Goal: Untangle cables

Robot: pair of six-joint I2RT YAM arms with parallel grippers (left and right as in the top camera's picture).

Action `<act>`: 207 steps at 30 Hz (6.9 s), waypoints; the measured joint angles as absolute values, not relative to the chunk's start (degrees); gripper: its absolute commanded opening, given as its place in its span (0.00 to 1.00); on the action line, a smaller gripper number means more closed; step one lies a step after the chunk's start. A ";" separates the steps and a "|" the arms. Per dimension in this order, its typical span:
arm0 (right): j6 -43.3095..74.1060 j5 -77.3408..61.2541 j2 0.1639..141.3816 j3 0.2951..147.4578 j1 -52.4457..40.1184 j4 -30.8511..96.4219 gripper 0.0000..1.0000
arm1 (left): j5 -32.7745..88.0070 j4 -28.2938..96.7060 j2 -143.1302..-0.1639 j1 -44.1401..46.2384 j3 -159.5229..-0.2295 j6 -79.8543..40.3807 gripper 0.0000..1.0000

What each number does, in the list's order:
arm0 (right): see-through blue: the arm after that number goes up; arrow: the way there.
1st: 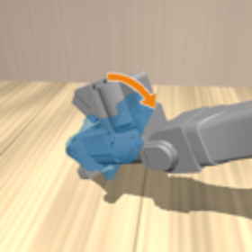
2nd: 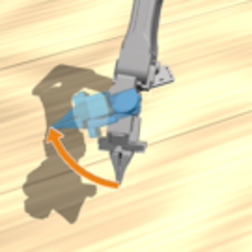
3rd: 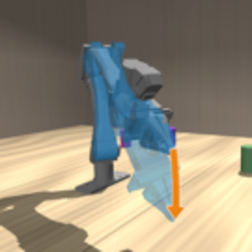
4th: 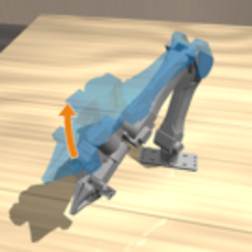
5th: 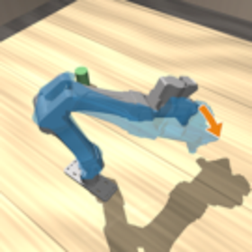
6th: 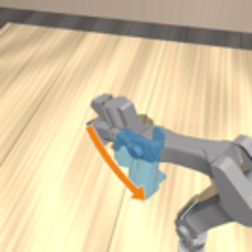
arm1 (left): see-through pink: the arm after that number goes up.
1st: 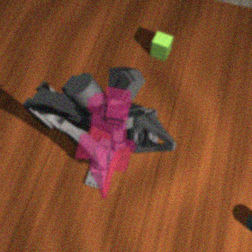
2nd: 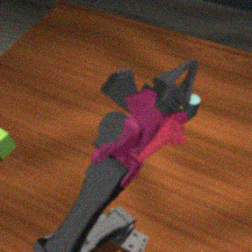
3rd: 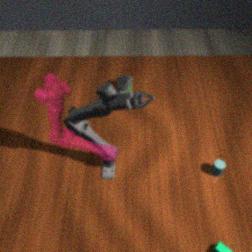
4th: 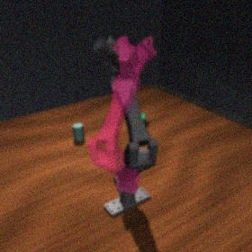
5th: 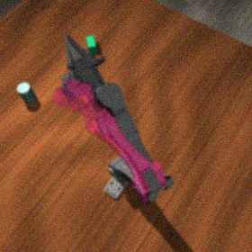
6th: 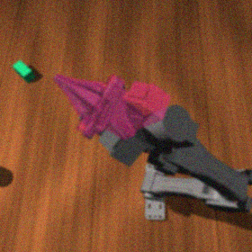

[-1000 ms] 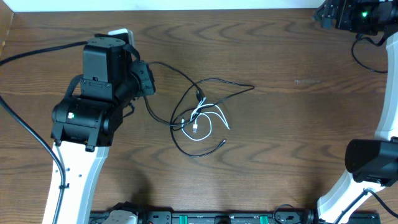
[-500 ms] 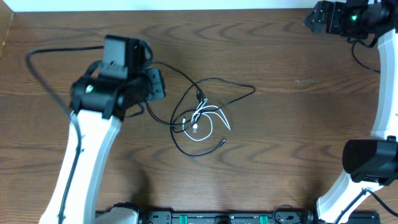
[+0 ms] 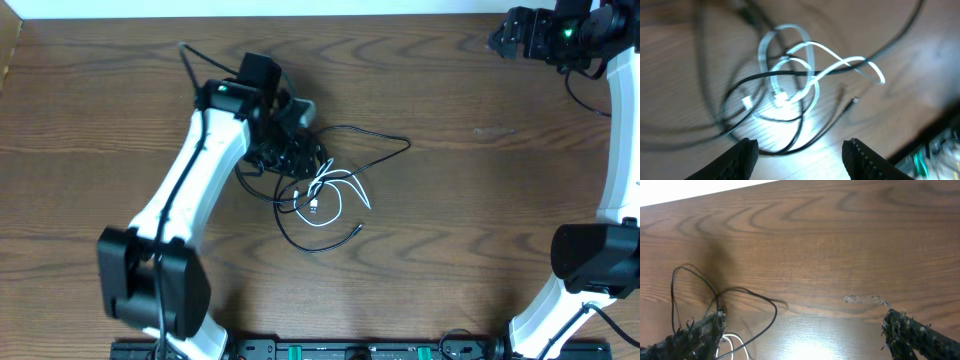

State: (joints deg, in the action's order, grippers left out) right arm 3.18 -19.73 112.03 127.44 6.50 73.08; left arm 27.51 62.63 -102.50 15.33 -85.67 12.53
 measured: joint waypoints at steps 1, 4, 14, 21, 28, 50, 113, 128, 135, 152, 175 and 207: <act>3.18 -19.75 112.03 127.44 6.50 73.38 0.99 | 29.19 62.63 -103.59 15.35 -85.67 14.72 0.59; 3.18 -19.75 112.03 127.42 6.50 74.19 0.99 | 32.01 62.57 -105.95 15.44 -85.67 19.73 0.59; 3.18 -19.75 112.03 127.42 6.50 74.72 0.99 | 34.63 57.54 -112.79 15.44 -85.67 25.63 0.54; 3.18 -19.75 112.03 127.42 6.50 75.50 0.99 | 34.59 54.92 -115.77 15.44 -85.67 25.67 0.31; 3.18 -19.75 112.03 127.20 6.44 75.90 0.99 | 34.59 54.24 -115.61 15.44 -85.67 23.97 0.08; 3.18 -19.73 112.03 126.63 -2.26 75.99 0.99 | 26.98 50.92 -87.83 15.44 -87.15 10.17 0.08; 38.33 -25.58 112.03 97.62 -25.96 30.37 0.01 | 24.69 35.73 -81.47 15.42 -87.15 -19.44 0.07; 14.87 -25.96 112.01 97.54 -15.81 40.91 0.01 | 22.44 43.03 -81.47 7.64 -87.15 -19.27 0.08; 3.53 -39.53 112.01 97.51 -17.47 38.44 0.41 | 24.93 43.68 -81.47 7.60 -87.15 -18.57 0.07; 15.79 -49.58 112.01 97.51 -24.62 30.17 0.52 | 26.26 49.56 -81.49 7.60 -87.15 -10.20 0.07; 45.06 -28.97 112.01 97.51 -33.67 24.14 0.40 | 26.50 49.93 -81.49 7.60 -87.15 -9.10 0.07; 48.25 -30.24 112.01 97.51 -33.54 19.57 0.41 | 25.58 50.76 -81.49 7.60 -87.15 -9.15 0.07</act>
State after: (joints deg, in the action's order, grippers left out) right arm 48.25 -30.24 112.01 97.51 -33.54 19.57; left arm 25.58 50.76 -81.49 7.60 -87.15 -9.15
